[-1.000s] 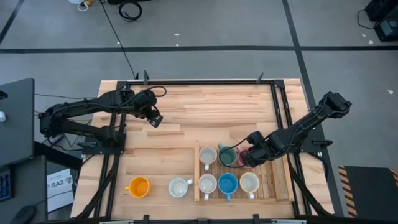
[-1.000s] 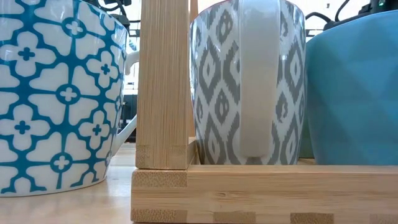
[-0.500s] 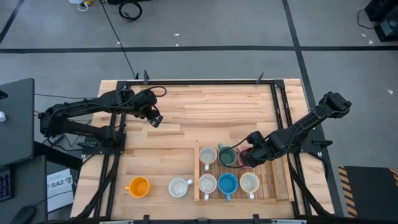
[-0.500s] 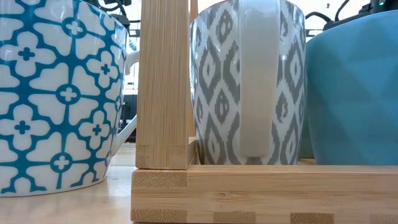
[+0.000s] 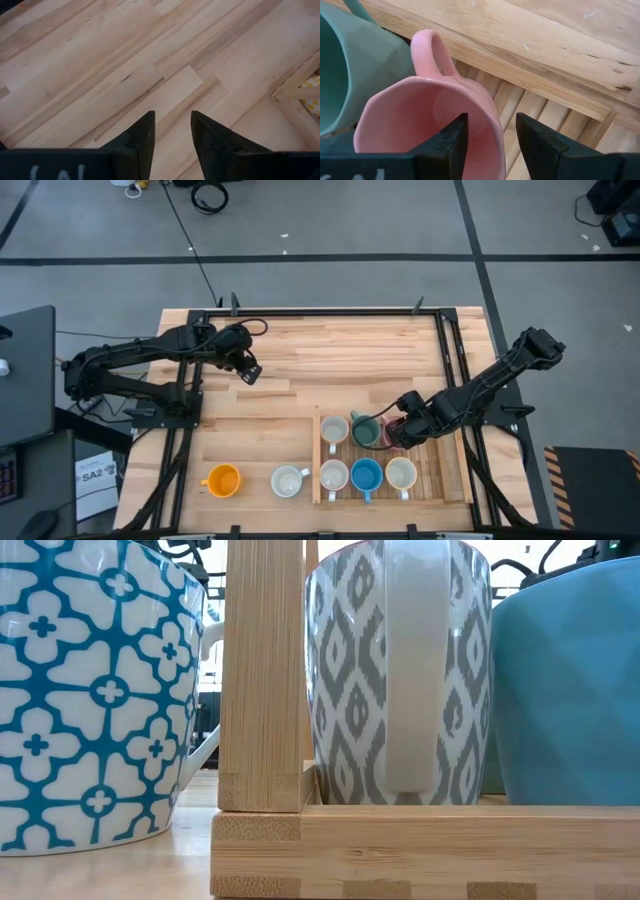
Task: Place coffee mugs
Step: Put the pink mug on the shelf, then put the blue patterned mug on the shelf
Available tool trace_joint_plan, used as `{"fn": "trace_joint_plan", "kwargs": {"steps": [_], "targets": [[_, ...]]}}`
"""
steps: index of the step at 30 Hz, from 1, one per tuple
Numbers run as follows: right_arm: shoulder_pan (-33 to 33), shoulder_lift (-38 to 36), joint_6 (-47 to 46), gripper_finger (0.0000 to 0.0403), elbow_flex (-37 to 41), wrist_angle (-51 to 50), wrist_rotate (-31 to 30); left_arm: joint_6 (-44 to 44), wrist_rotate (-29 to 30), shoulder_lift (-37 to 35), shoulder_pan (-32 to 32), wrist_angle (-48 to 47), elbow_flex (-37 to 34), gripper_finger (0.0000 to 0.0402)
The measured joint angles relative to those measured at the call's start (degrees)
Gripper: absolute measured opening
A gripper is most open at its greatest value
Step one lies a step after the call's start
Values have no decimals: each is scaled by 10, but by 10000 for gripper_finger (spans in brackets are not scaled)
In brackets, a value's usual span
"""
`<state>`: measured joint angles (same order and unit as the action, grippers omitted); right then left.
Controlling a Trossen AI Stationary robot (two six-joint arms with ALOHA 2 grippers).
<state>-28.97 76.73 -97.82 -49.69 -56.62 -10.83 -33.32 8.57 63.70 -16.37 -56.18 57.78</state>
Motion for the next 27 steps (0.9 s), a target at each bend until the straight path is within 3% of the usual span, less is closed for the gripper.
{"fn": "trace_joint_plan", "kwargs": {"steps": [8, 15, 21, 27], "targets": [[0, -24, 16, 171, 0, -7, 0, -1, 0, 0, 0, 0, 0, 133], [0, -99, 33, 171, 0, -12, 0, -10, -7, 0, 11, 2, 0, 133], [0, -163, 36, 171, 0, -16, -39, -25, -46, 0, 61, 28, 0, 133], [0, -202, 60, 171, 0, -15, -100, -45, -55, 0, 152, 79, 0, 133]]}}
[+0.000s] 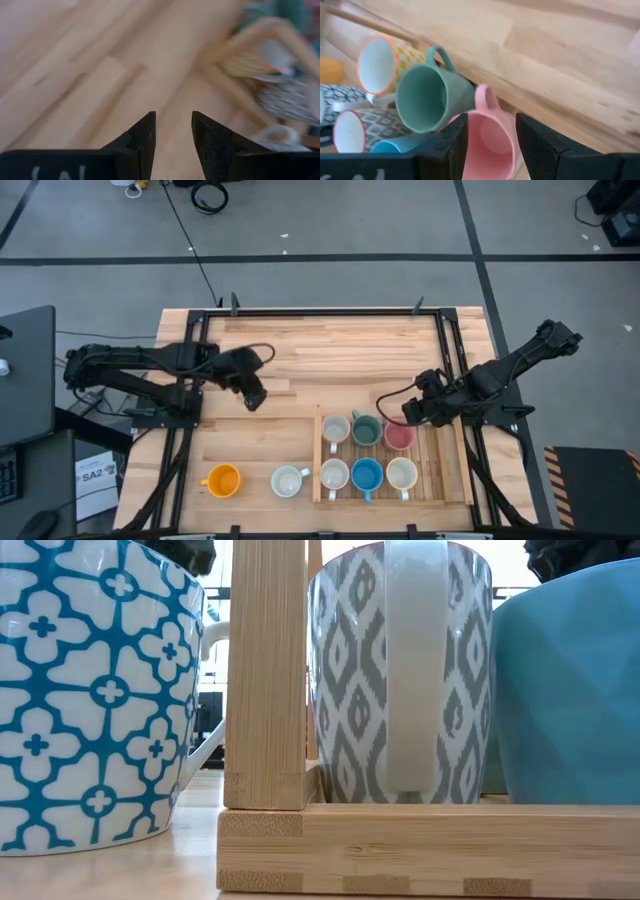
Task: Place coffee mugs
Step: Put the blue patterned mug on the shelf
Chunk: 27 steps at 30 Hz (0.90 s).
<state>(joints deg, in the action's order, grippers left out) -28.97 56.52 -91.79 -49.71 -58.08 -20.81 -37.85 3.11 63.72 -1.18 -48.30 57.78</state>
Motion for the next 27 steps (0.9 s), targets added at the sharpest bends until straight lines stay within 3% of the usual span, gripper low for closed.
{"fn": "trace_joint_plan", "kwargs": {"steps": [6, 14, 19, 27], "targets": [[0, -8, 5, 171, 0, 1, -24, -21, 6, 5, 121, 83, 0, 133], [0, 4, 5, 170, 0, 8, -25, -38, 86, 69, 274, 163, 0, 133], [0, 15, 5, 170, 0, 19, -25, -53, 108, 131, 326, 196, 0, 133], [0, 24, 24, 170, 0, 36, -22, -54, 119, 205, 349, 238, 0, 133]]}}
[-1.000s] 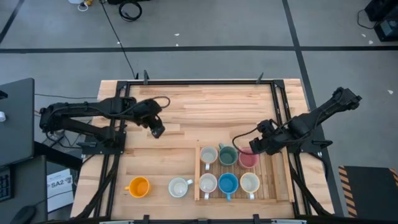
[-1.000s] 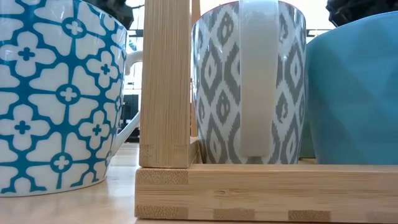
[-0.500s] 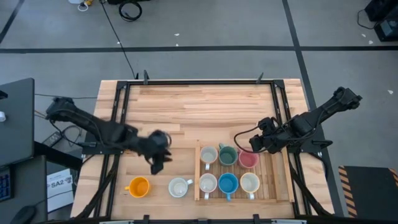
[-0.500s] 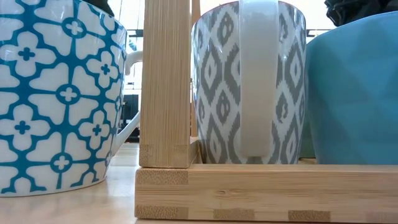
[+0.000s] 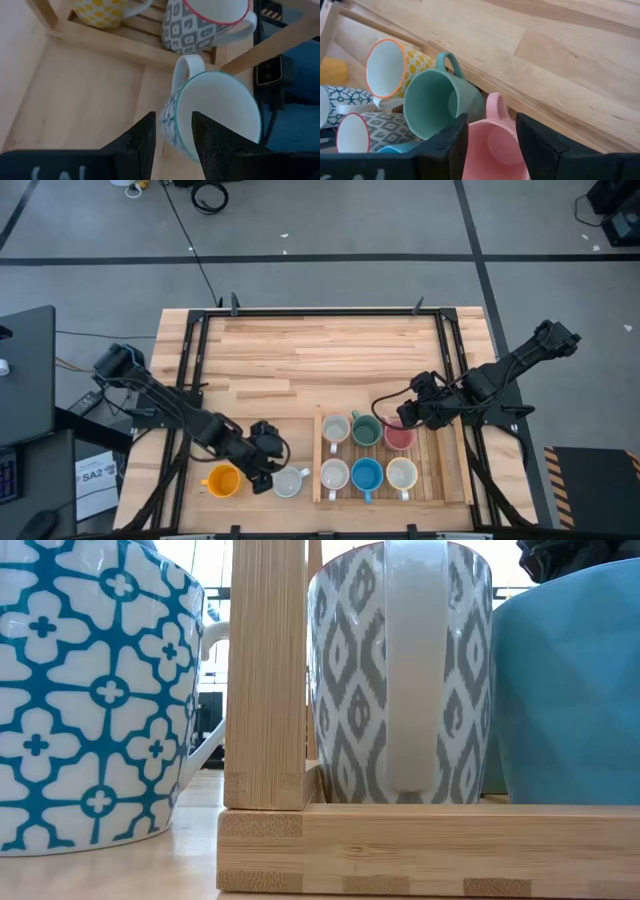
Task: Place coffee mugs
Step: Put the blue patterned mug on the shelf
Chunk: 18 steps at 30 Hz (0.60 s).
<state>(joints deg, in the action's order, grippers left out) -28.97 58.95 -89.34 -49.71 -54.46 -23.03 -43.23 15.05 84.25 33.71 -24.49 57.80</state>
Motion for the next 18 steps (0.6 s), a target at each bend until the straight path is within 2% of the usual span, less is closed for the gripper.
{"fn": "trace_joint_plan", "kwargs": {"steps": [10, 18], "targets": [[0, 0, 0, 170, 0, 4, 1, 8, -2, 38, 0, 21, 0, 133], [0, 0, 15, 170, 0, 9, 2, 8, -44, 69, 3, 34, 0, 133]]}}
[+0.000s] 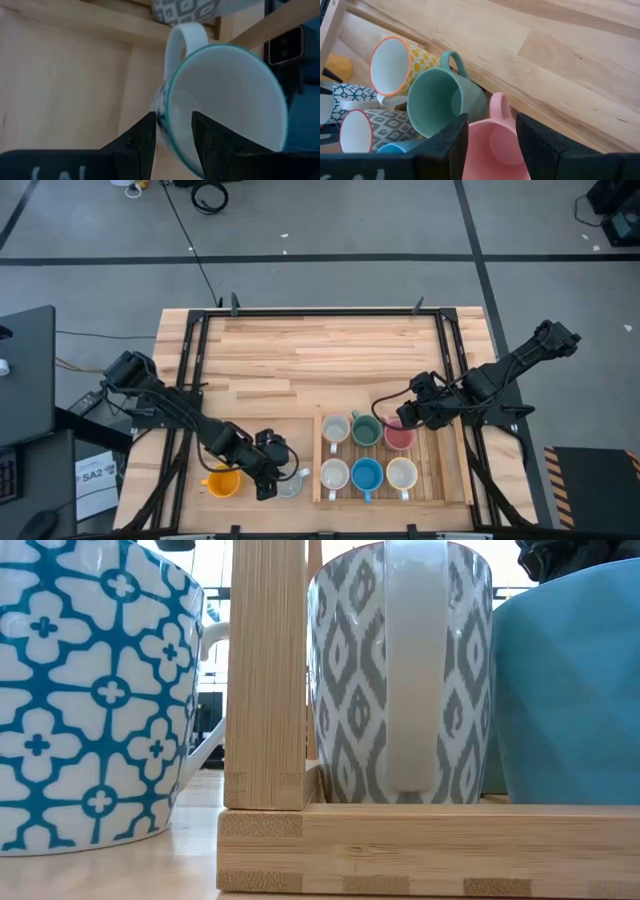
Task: Place coffee mugs
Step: Put the blue patterned mug on the shelf
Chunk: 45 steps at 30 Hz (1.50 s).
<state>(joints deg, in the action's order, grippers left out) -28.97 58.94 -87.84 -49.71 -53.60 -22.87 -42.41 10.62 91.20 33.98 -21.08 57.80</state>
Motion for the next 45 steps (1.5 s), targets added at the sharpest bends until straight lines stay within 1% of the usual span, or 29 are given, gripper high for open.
{"fn": "trace_joint_plan", "kwargs": {"steps": [10, 15, 19, 26, 33, 36, 38, 41, 45], "targets": [[0, 0, 25, 170, 0, 16, 0, 14, -6, 0, -8, -3, 0, 133], [0, 0, 30, 170, 0, 22, 0, -6, -33, 0, -12, -31, 0, 126], [0, 0, 39, 170, 0, 27, 0, -19, -34, 0, -12, -47, 0, 101], [0, 0, 40, 170, 0, 30, 0, -20, -36, 0, -12, -62, 0, 31], [0, 0, 40, 170, 0, 30, 0, -34, -36, -5, -12, -71, 0, 31], [0, 0, 40, 170, 0, 30, 0, -46, -52, -14, -17, -81, 0, 31], [0, 0, 40, 170, 0, 30, 0, -56, -58, -26, -18, -107, 13, 31], [0, 0, 41, 170, 0, 30, 0, -59, -87, -35, -23, -128, 40, 31], [0, 0, 47, 170, 0, 33, 0, -34, -127, -44, -24, -171, 91, 31]]}}
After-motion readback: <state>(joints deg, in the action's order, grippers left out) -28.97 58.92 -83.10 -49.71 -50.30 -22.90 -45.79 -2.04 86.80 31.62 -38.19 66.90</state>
